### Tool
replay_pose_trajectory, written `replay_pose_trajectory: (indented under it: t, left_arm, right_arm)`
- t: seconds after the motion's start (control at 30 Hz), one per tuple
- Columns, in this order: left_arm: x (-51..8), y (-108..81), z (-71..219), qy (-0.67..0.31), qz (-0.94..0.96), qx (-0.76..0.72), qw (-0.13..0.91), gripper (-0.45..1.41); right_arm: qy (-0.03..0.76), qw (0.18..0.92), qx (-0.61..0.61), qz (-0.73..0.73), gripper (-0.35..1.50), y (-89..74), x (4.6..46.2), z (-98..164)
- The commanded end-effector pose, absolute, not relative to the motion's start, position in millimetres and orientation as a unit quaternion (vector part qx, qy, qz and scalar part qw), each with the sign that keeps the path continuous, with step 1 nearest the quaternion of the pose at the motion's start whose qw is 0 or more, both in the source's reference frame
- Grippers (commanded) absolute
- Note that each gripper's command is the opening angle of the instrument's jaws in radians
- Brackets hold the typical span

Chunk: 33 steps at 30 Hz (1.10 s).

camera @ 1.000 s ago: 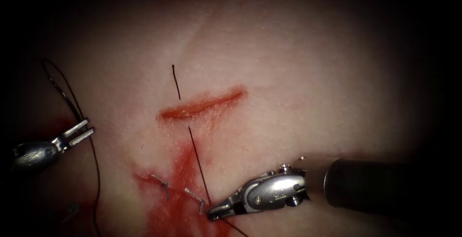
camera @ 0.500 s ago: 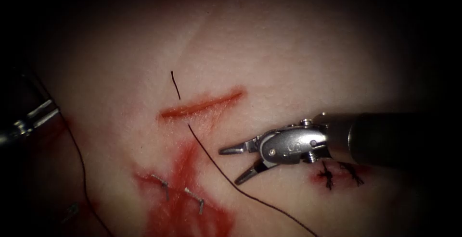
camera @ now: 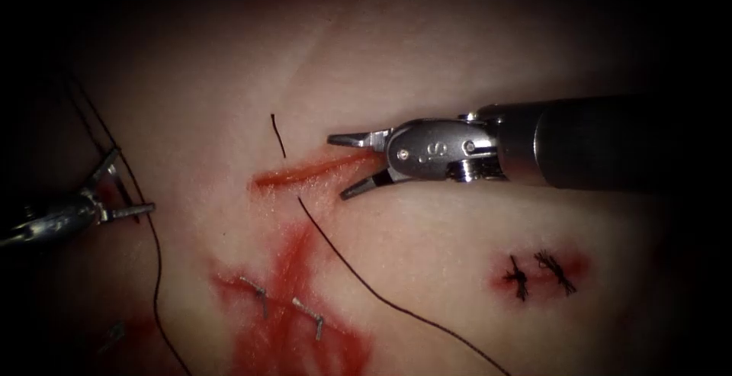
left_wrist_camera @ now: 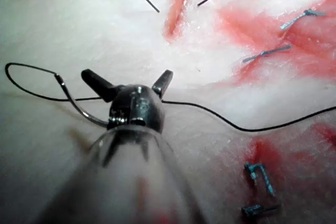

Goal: Wound Closure

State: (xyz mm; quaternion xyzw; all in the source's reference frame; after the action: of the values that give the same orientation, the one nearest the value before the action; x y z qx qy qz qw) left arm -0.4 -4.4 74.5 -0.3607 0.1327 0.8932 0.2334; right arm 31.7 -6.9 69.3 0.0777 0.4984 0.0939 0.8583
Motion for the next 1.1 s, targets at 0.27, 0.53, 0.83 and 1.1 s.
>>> replay_pose_trajectory:
  t: [0.27,0.53,0.83,1.1]
  left_arm:
    - [-1.0,-3.9,75.0,0.126,0.89,-0.364,0.243,1.3]
    - [-0.6,-4.9,73.9,0.123,0.89,-0.362,0.248,1.21]
    - [-1.0,-5.6,73.2,0.121,0.89,-0.362,0.25,1.03]
    - [-1.6,-6.3,72.7,0.115,0.888,-0.369,0.247,0.98]
  right_arm:
    - [0.542,0.805,0.141,0.194,1.21,-6.0,36.3,72.1]
    - [0.518,0.797,0.154,0.27,1.21,-4.9,38.9,76.0]
    - [0.527,0.786,0.153,0.284,1.3,-4.2,38.6,76.7]
    - [0.519,0.784,0.154,0.303,1.33,-4.8,40.2,79.3]
